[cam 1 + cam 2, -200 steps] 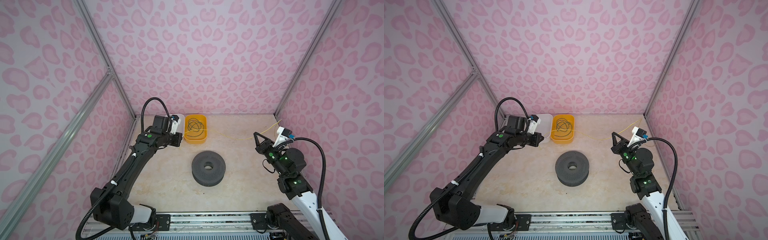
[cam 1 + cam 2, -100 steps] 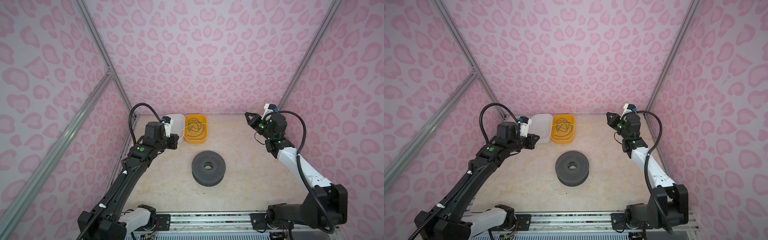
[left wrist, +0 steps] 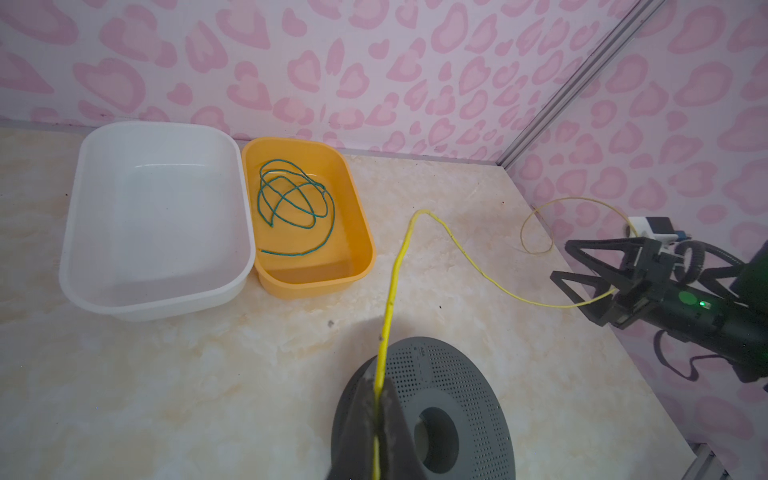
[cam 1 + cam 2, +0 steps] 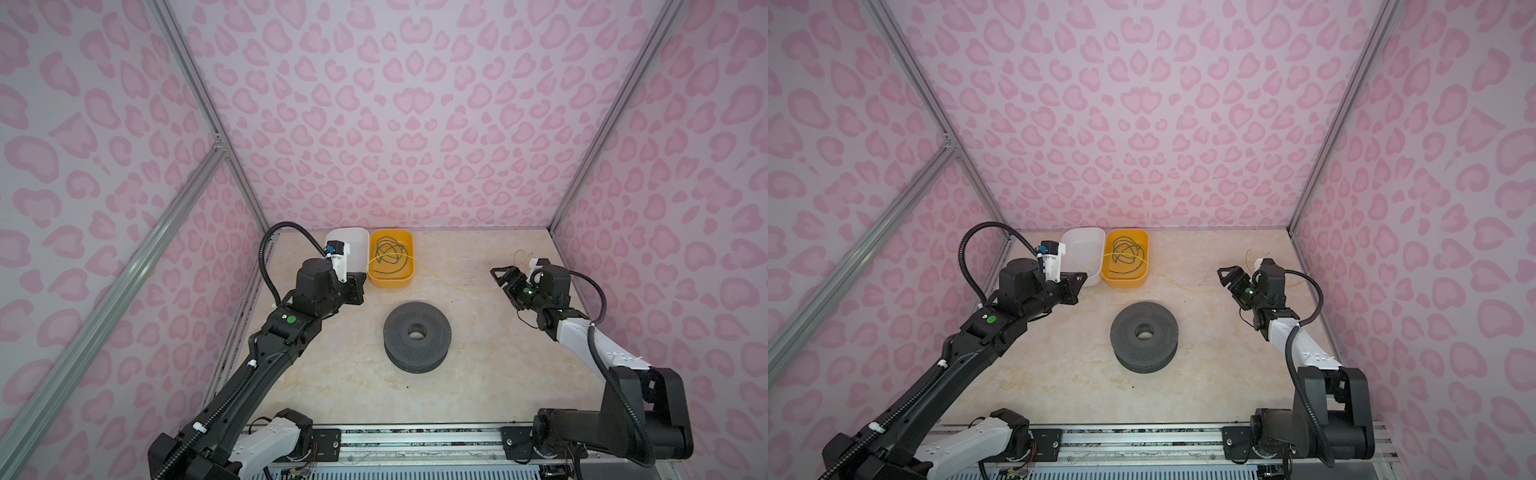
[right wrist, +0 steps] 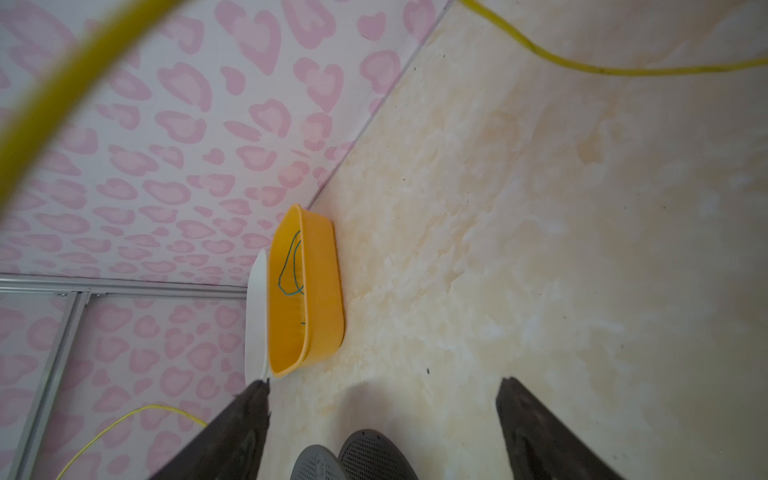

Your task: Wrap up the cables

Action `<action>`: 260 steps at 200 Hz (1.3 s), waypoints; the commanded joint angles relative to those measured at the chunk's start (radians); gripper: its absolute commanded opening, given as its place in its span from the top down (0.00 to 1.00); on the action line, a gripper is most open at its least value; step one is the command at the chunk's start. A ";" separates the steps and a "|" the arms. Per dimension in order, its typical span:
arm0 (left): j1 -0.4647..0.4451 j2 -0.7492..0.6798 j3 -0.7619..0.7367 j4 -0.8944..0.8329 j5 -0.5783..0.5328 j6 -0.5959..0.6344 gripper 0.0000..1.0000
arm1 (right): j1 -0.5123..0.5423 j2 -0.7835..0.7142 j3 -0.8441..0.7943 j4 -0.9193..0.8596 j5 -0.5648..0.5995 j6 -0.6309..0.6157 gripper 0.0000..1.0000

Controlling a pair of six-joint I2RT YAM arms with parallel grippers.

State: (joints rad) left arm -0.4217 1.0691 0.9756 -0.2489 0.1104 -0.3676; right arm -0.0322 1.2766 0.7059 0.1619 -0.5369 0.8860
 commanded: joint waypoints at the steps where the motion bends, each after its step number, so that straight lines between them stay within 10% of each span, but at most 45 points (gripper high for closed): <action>1: -0.006 -0.019 -0.016 0.078 -0.090 0.001 0.96 | -0.002 -0.090 -0.013 -0.050 -0.071 -0.006 0.12; 97: -0.017 -0.037 -0.043 0.129 -0.131 0.012 0.96 | 0.041 -0.443 -0.094 -0.222 -0.081 0.033 0.07; 135: -0.025 -0.026 -0.045 0.139 -0.087 0.031 0.96 | 0.333 -0.506 -0.087 -0.132 0.132 0.164 0.13; 174: -0.068 -0.019 -0.046 0.139 -0.029 0.091 0.96 | 0.715 -0.328 -0.039 0.148 0.513 0.235 0.26; 260: -0.207 0.060 0.001 0.104 -0.052 0.180 0.96 | 0.782 0.171 0.216 0.424 0.289 0.361 0.53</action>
State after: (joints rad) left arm -0.6170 1.1110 0.9512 -0.1650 0.0589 -0.2138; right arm 0.7391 1.4227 0.9123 0.4808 -0.2070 1.2087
